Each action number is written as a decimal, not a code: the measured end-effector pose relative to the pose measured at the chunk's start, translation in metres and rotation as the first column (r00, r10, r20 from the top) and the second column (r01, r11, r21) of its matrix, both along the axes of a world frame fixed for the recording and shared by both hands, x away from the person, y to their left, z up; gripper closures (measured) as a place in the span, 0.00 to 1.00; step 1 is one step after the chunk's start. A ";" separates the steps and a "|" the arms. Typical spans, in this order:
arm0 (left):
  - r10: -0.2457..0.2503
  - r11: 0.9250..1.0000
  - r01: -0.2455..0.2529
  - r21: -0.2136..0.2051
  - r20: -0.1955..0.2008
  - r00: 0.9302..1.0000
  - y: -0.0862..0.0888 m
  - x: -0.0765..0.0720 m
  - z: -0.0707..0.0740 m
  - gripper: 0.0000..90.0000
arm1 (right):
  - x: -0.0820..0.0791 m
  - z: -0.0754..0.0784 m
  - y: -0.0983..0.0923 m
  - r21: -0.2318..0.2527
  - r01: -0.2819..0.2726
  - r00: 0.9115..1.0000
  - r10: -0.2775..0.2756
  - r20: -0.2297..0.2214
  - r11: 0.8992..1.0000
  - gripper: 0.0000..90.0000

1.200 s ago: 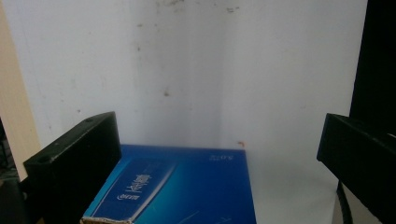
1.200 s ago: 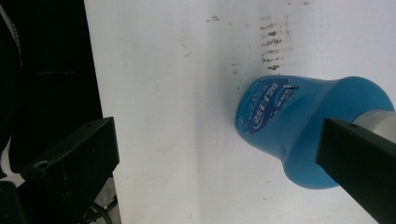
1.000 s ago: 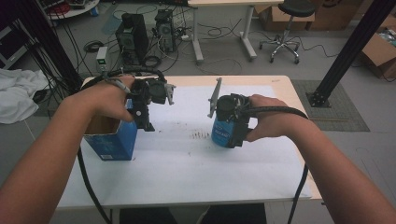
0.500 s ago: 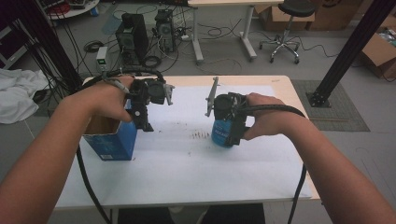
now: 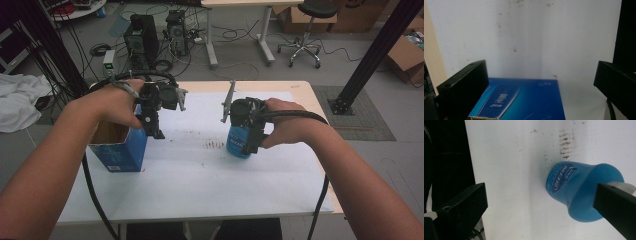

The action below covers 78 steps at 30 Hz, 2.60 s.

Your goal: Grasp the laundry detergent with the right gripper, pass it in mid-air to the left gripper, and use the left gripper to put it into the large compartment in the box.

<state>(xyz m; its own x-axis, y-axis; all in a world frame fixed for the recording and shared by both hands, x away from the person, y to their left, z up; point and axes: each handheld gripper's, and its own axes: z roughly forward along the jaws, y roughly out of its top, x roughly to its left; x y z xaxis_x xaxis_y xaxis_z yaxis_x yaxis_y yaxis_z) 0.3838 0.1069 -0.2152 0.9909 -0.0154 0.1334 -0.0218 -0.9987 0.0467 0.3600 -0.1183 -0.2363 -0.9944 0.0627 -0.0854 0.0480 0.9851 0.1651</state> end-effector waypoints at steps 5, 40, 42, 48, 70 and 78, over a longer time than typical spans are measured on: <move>-0.003 1.000 0.003 -0.001 0.003 1.000 -0.001 -0.002 0.000 0.00 | -0.002 0.000 0.000 0.011 0.000 1.000 0.000 -0.001 1.000 0.00; 0.004 1.000 -0.004 -0.021 0.022 1.000 -0.003 -0.016 0.004 0.00 | -0.018 -0.007 -0.076 0.572 0.079 0.991 -0.127 0.044 0.817 0.00; 0.004 1.000 -0.004 -0.029 0.021 1.000 -0.002 -0.016 0.003 0.00 | -0.019 -0.009 -0.084 0.591 0.089 0.989 -0.144 0.045 0.802 0.00; 0.000 0.999 0.001 -0.034 0.025 1.000 0.001 -0.017 0.003 0.00 | -0.022 -0.018 -0.108 0.641 0.125 0.979 -0.201 0.046 0.757 0.00; 0.001 0.999 0.000 -0.040 0.025 1.000 0.007 -0.023 0.002 0.00 | 0.006 -0.084 -0.148 0.705 0.268 0.933 -0.359 -0.019 0.657 0.00; 0.007 0.999 -0.007 -0.044 0.018 1.000 0.007 -0.023 0.000 0.00 | 0.019 -0.106 -0.146 0.701 0.303 0.924 -0.378 -0.051 0.645 0.00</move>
